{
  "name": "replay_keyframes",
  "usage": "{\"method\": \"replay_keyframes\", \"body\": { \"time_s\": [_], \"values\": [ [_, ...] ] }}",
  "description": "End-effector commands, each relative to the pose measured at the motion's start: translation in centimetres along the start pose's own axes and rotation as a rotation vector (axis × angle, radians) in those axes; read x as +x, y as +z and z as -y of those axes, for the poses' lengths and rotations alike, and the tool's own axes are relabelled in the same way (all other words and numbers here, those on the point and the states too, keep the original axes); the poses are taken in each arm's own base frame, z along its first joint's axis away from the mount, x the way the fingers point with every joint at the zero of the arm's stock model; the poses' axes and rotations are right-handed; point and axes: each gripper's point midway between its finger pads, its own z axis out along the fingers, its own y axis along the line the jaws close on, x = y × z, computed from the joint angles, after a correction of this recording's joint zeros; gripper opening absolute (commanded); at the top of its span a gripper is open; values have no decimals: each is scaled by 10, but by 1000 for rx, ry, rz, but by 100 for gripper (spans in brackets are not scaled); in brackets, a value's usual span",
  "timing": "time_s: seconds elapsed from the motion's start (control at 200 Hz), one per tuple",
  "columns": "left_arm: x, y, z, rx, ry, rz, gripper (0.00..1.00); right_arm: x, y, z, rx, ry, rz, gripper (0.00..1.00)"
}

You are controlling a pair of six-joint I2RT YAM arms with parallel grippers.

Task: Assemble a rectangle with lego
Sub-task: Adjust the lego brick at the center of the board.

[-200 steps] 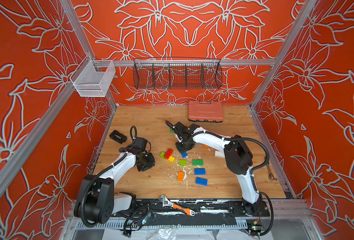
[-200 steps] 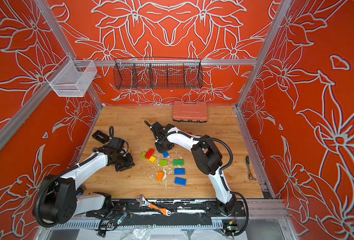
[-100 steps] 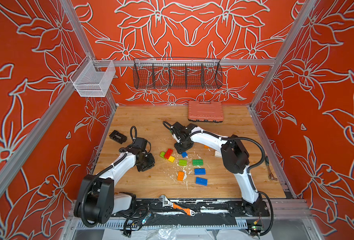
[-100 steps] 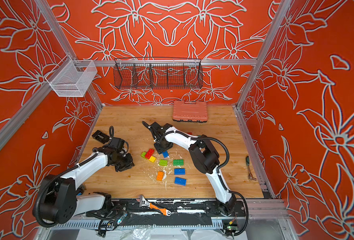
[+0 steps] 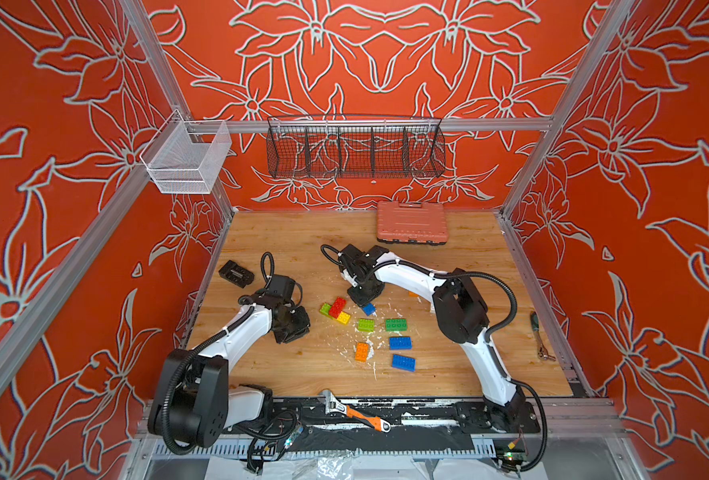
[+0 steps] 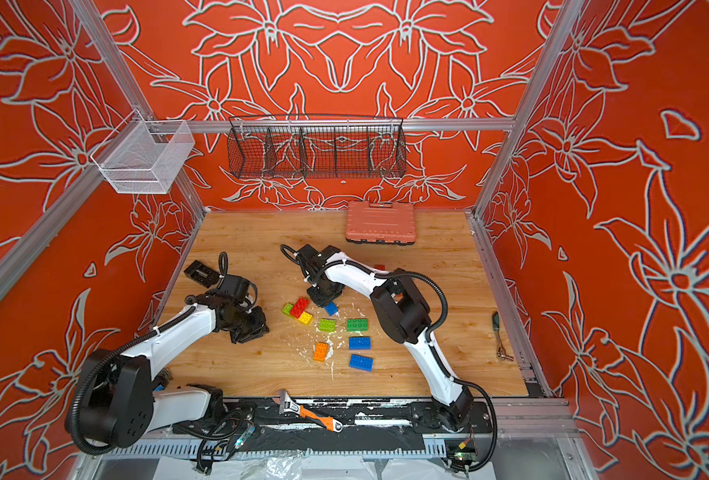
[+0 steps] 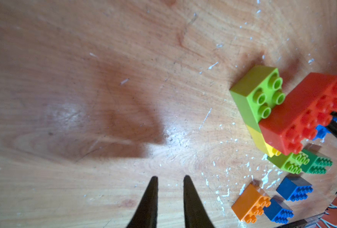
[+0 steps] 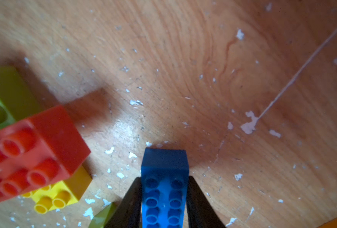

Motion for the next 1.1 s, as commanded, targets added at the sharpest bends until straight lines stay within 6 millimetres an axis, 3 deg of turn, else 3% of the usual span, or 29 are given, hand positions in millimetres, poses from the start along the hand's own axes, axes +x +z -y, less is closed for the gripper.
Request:
{"method": "replay_keyframes", "body": {
  "time_s": [0.0,0.215,0.365,0.49,0.706,0.896,1.091],
  "values": [
    [1,-2,0,-3,-5,-11,23,7,3,5,33,-103,-45,35],
    [1,-3,1,-2,-7,-13,23,9,0,14,81,-332,-28,31],
    [1,-2,1,1,-11,-16,23,12,-5,11,58,-488,14,31],
    [2,-3,1,-2,-9,-17,23,25,-10,-3,-56,-621,16,32],
    [1,-5,2,-2,-10,-15,23,28,-18,-10,-160,-713,57,32],
    [1,-6,2,-4,-10,-14,23,23,-13,4,-92,-771,20,34],
    [0,-8,3,-2,-10,-12,23,20,-7,6,-77,-796,18,46]
  ]
}}
